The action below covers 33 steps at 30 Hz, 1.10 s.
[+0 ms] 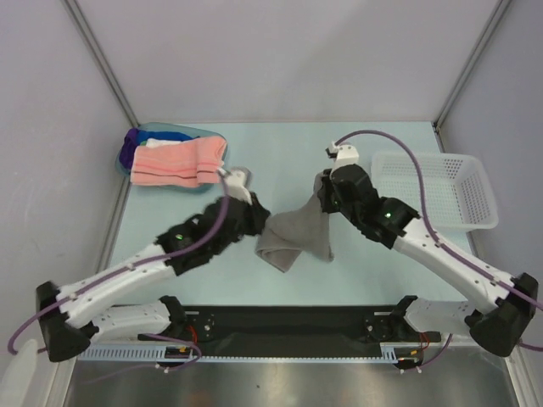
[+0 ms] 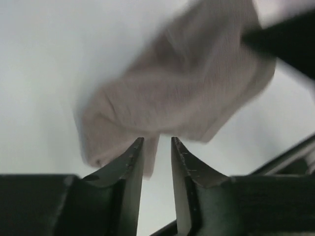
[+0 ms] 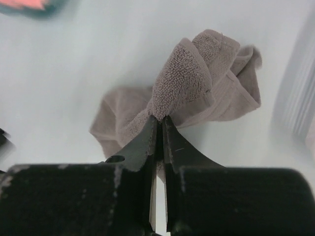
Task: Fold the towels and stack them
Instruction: Flatten out the crumpled towel
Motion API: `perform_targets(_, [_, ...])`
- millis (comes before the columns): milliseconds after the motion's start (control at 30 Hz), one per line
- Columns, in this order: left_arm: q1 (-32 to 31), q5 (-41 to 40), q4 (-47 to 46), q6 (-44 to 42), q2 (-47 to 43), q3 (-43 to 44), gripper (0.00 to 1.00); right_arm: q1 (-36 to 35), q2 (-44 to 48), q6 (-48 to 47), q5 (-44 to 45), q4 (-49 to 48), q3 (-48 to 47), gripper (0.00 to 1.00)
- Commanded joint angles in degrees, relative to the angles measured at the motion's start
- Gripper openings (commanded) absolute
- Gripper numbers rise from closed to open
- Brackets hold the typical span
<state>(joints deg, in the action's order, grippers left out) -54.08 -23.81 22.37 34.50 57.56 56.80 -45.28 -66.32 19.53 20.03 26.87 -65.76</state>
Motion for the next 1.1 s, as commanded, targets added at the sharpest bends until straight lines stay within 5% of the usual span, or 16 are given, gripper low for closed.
perform_targets(0, [-6.72,7.82,-16.35,-0.22,3.52,-10.55,0.37,-0.25,-3.80,1.65,1.85,-2.18,1.77,0.02])
perform_targets(200, [-14.29,3.25,-26.06,-0.31,14.39,-11.36,0.67,1.49,-13.11,1.47,7.38,2.21,-1.74,0.02])
perform_targets(400, [-17.37,0.00,-26.93,2.14,22.67,-8.02,0.72,6.51,-17.00,1.30,5.46,-0.50,-0.07,0.01])
perform_targets(867, [-20.45,-7.30,-17.73,8.91,39.38,3.14,0.75,9.42,-17.61,-0.72,3.88,0.72,-4.21,0.02])
perform_targets(1067, [-20.45,-9.76,-15.87,10.76,42.81,5.08,0.53,9.59,-17.17,-0.90,3.79,0.64,-4.12,0.02])
